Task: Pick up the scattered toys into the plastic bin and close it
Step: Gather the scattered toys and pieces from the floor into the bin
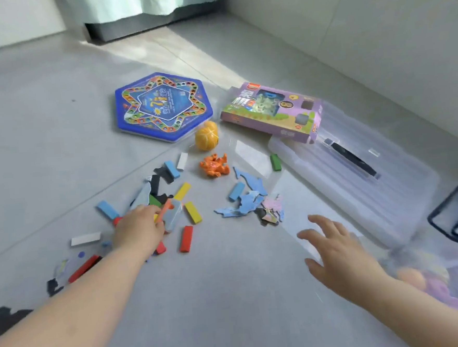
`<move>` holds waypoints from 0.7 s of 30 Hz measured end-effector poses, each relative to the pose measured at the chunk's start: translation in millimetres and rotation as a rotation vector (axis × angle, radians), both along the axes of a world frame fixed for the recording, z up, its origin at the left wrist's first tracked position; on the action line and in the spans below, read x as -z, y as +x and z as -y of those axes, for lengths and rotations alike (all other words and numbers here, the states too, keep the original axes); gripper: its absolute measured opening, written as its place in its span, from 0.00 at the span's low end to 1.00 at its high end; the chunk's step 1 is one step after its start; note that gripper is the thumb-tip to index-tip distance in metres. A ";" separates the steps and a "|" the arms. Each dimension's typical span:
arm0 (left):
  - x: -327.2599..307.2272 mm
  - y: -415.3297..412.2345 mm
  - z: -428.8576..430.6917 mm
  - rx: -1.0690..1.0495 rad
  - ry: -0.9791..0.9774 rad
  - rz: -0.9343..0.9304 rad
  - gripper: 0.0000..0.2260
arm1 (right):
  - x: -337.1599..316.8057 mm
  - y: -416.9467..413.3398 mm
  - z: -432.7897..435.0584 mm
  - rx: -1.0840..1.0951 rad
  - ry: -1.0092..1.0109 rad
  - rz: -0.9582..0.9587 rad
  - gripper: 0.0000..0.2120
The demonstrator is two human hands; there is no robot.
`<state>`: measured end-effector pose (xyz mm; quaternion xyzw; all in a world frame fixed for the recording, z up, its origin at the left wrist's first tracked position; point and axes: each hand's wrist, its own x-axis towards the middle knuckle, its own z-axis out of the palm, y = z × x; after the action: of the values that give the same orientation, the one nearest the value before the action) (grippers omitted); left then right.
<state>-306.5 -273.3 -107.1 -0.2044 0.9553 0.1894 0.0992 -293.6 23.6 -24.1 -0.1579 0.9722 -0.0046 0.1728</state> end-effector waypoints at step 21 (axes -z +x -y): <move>31.4 30.8 68.1 -0.129 0.233 -0.078 0.27 | 82.9 -110.1 147.4 -0.499 0.066 -0.092 0.30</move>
<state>-275.8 -341.3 -138.4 -0.2449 0.9149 0.3126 0.0727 -403.8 -123.8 -107.0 -0.3874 0.9095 0.0773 0.1294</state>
